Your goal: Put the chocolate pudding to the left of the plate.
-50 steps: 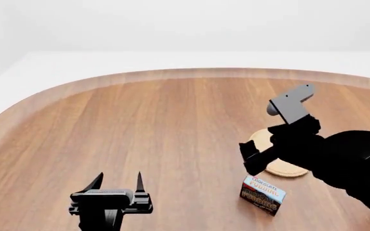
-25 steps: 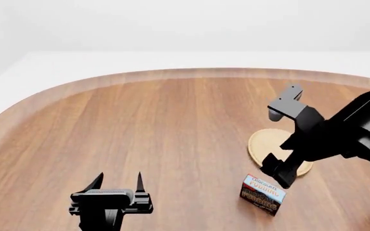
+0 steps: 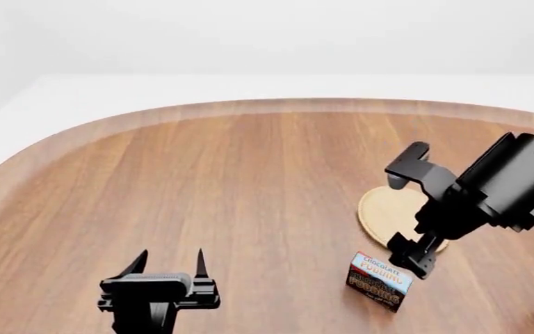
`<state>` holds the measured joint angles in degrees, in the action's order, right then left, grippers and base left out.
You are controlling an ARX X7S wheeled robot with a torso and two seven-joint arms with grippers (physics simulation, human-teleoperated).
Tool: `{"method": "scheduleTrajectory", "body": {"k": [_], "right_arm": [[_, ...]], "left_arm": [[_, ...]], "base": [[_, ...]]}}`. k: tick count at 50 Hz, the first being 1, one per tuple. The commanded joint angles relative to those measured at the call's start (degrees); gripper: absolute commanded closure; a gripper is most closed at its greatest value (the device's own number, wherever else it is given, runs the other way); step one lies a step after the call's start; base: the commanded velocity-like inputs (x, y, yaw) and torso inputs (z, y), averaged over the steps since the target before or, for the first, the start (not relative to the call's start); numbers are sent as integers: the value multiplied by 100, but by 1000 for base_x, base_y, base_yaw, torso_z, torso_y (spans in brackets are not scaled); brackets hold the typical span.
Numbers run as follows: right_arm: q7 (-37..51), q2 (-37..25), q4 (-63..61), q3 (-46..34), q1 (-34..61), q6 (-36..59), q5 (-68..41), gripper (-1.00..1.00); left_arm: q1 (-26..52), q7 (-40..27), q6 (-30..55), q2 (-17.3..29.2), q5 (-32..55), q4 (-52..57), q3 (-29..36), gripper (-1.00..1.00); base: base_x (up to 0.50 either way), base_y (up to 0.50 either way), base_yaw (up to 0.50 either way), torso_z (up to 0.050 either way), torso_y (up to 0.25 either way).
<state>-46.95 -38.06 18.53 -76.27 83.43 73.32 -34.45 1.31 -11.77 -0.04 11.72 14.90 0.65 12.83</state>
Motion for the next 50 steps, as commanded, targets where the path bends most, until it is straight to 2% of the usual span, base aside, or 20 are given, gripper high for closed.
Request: {"method": "scheduleTrajectory", "body": {"k": [1,9,24,50], "right_arm": [[-310,323,741,-339,69,-379,245,-100],[-815,761,1808,-624,175,-974,510,-100],[-1913,1641,4065,-1242,42,-2160,994,-100],[-2279,2394,5629,-1382,-363,-2892,1394,-100]], "left_arm": [[-104,-159,645,185,198,765,3,-100],[-138,-386,1426,379,478,1567,-74,-100],[-197,-525,1480,423,452,1784,-41,-100],[-160,-549,1493,465,502,1731,37,-100]], "base": [[0,0,0,0,0],[0,0,0,0,0],[0,0,0,0,0],[0,0,0,0,0]]}}
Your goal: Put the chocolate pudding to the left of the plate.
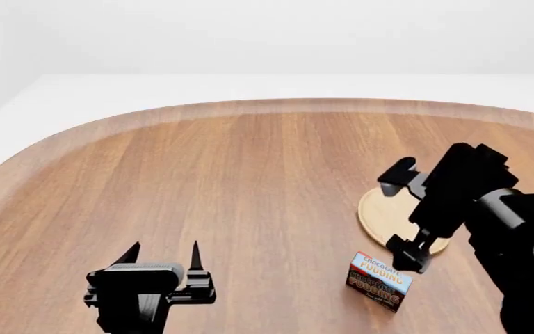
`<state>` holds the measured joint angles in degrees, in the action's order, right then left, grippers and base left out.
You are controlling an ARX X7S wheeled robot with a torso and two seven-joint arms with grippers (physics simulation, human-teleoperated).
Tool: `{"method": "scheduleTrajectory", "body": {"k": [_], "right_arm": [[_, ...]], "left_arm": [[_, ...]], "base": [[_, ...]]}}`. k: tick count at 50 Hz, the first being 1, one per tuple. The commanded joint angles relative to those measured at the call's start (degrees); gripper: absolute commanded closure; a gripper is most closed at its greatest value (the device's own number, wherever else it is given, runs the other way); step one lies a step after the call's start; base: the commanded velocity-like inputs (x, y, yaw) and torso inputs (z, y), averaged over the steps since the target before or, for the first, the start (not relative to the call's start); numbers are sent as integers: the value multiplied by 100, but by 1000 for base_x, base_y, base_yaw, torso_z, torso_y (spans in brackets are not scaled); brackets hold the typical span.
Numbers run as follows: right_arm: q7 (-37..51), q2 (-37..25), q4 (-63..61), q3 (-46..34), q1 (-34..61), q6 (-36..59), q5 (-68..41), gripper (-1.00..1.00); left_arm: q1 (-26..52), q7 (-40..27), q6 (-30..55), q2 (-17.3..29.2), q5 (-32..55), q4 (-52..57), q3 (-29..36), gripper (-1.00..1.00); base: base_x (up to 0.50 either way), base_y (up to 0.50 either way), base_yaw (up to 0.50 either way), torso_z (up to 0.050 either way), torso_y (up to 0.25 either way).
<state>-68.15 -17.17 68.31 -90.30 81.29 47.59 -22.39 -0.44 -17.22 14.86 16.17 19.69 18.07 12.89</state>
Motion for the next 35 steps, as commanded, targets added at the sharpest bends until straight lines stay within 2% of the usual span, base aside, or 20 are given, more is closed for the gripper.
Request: {"method": "scheduleTrajectory", "body": {"k": [1,13,18,22,25,35], "right_arm": [[-158,308,654,55,-159,-314,219,-100],[-219,332,661,554,-307,-290,747,-100],[-272,329,660,714,-309,-263,964,-100],[-293,331,658,825,-298,-249,1084,-100],[-311,345,659,895,-308,-252,1172,-100],[-364,358,658,1088,-344,-241,1437,-100]], "left_arm": [[16,-3,-2,21,23,-12,36,-100],[22,-57,50,59,27,74,68,-100],[294,-275,970,318,213,822,23,-100],[964,-377,2307,581,1071,1575,-307,-100],[1467,-439,2909,628,1501,1649,-475,-100],[1852,-472,3288,630,1814,1578,-570,-100]], "base": [[0,0,0,0,0],[0,0,0,0,0],[0,0,0,0,0],[0,0,0,0,0],[0,0,0,0,-43],[0,0,0,0,-243]]}}
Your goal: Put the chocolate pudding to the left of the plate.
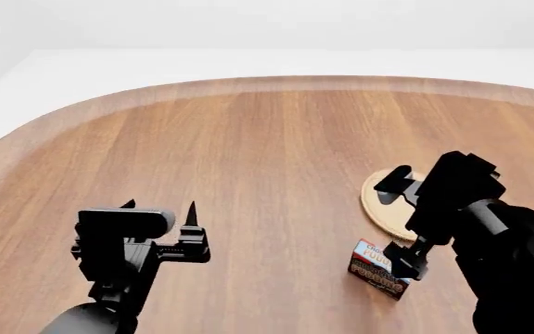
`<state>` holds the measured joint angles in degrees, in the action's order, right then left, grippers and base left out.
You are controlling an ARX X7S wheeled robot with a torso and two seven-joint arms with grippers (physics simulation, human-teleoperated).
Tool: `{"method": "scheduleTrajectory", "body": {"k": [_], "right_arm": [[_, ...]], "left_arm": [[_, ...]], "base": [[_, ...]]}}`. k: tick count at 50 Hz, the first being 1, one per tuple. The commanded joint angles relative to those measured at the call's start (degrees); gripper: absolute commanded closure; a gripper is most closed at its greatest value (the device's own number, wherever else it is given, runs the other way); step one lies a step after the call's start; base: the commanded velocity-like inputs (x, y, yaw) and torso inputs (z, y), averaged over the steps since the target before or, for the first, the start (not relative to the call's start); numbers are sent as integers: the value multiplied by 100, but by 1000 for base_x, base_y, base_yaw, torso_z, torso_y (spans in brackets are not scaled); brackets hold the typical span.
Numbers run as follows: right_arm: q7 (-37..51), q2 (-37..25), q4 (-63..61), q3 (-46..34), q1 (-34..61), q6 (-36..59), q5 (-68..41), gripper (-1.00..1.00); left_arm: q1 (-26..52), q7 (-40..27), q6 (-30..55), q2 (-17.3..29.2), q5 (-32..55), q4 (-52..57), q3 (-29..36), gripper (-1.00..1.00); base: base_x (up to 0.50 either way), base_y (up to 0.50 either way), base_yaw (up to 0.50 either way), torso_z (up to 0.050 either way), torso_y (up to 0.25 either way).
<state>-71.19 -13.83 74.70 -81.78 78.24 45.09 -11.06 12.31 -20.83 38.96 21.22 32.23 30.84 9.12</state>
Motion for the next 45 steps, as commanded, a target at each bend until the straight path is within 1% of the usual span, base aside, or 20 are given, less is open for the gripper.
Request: {"method": "scheduleTrajectory", "body": {"k": [1,3,27,45], "right_arm": [[-65,25,19,253,-40,10,326,-100],[-74,31,20,282,-51,9,369,-100],[151,94,26,657,-408,171,865,-100],[258,130,27,717,-598,305,1080,-100]], "left_arm": [[581,-118,892,130,570,318,-192,-100],[589,-124,903,131,588,322,-199,-100],[498,-134,844,197,752,392,-339,-100],[447,-139,768,235,773,404,-342,-100]], "base": [[0,0,0,0,-250],[0,0,0,0,-137],[0,0,0,0,0],[0,0,0,0,0]]}}
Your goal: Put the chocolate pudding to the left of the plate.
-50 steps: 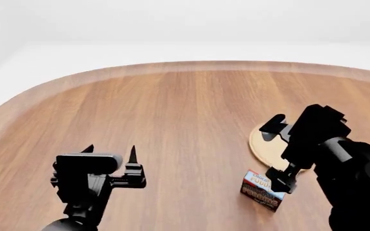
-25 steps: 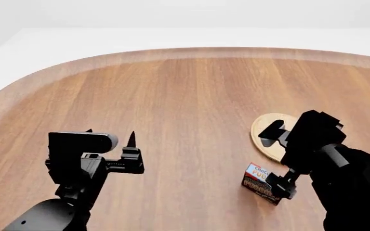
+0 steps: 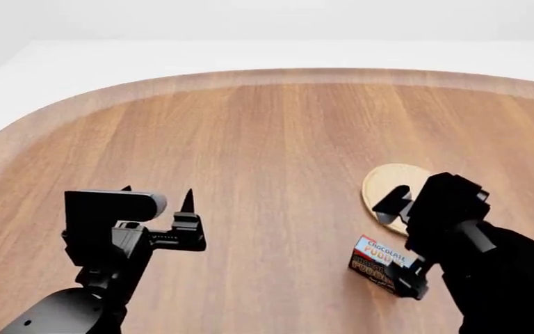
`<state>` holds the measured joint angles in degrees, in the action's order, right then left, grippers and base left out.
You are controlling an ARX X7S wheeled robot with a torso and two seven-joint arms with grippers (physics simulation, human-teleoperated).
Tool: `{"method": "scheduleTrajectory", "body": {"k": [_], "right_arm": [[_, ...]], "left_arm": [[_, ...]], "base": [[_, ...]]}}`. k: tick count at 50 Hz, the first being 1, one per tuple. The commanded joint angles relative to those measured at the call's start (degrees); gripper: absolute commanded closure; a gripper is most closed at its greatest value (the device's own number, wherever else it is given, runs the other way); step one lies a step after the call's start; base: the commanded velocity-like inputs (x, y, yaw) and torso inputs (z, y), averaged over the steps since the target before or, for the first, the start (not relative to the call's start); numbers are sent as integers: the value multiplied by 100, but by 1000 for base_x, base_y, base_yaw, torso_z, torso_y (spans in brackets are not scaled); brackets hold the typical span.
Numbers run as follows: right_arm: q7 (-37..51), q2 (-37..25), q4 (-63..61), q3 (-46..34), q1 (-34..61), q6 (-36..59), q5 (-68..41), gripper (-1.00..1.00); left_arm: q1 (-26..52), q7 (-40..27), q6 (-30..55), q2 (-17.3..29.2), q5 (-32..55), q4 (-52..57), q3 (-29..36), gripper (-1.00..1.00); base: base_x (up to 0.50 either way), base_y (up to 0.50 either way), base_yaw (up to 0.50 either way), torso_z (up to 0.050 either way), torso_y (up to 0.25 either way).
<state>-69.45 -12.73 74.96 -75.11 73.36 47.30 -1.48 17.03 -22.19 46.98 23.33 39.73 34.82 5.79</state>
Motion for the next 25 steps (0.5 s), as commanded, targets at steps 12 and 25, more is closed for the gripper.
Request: {"method": "scheduleTrajectory", "body": {"k": [12,25], "right_arm": [[193,26,2,97,-164,144,130,-100],[573,75,2,392,-136,113,91,-100]], "left_arm": [[-37,2,-80,39,32,-14,3,-100],[-76,0,-124,67,52,-20,-2,-100]], "base": [[0,0,0,0,0],[0,0,0,0,0]]}}
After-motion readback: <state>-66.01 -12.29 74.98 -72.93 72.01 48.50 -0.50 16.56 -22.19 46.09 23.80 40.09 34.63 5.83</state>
